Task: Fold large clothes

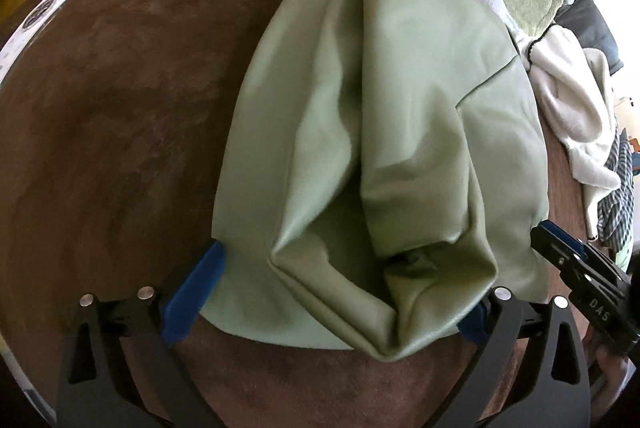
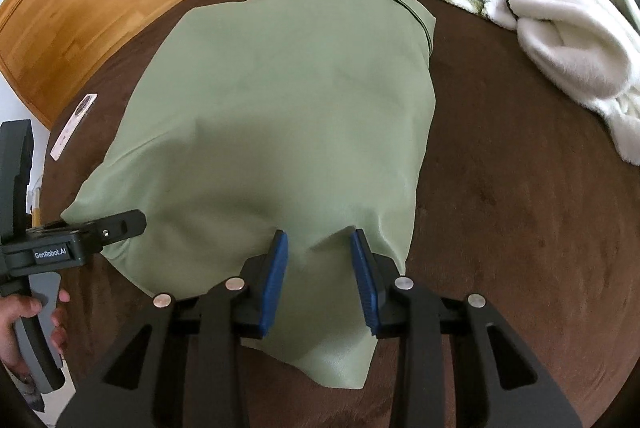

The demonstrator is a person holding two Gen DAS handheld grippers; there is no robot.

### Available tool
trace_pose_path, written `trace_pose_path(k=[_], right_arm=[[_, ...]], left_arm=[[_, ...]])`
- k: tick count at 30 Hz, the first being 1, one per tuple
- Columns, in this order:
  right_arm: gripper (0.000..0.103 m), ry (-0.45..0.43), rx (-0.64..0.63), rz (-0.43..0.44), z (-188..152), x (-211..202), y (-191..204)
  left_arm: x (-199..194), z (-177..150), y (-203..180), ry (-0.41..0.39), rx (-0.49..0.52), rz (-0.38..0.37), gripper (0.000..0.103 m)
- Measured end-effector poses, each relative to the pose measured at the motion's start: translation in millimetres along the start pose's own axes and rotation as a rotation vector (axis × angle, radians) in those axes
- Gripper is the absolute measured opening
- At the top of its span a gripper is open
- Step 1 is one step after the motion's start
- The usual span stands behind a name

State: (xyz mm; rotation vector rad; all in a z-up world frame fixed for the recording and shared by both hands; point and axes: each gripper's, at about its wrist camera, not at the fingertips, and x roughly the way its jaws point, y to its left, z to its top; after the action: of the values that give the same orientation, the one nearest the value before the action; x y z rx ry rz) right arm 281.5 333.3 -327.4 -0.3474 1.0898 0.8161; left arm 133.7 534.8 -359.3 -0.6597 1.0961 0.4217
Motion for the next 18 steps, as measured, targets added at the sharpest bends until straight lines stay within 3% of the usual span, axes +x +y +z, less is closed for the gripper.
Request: trace_pose_path(k=[6, 9, 11, 14, 18], right_arm=[[0.035, -0.008, 0.011, -0.006, 1, -8, 2], [0.056, -0.026, 0.026, -0.011, 3, -21, 1], [0.056, -0.04, 0.02, 0.008, 5, -33, 3], [0.064, -0.052, -0.005, 0.006, 7, -53, 12], [0.064, -0.082, -0.028, 0.014, 8, -91, 27]], left_arm=[[-8, -2, -5, -0.017, 0.014, 0.023, 0.097], [-21, -1, -14, -0.043, 0.032, 0.055, 0.096], [-31, -2, -19, -0.06, 0.041, 0.075, 0.096], [-50, -4, -27, -0.061, 0.04, 0.101, 0.096], [-89, -7, -44, -0.104, 0.078, 0.144, 0.096]])
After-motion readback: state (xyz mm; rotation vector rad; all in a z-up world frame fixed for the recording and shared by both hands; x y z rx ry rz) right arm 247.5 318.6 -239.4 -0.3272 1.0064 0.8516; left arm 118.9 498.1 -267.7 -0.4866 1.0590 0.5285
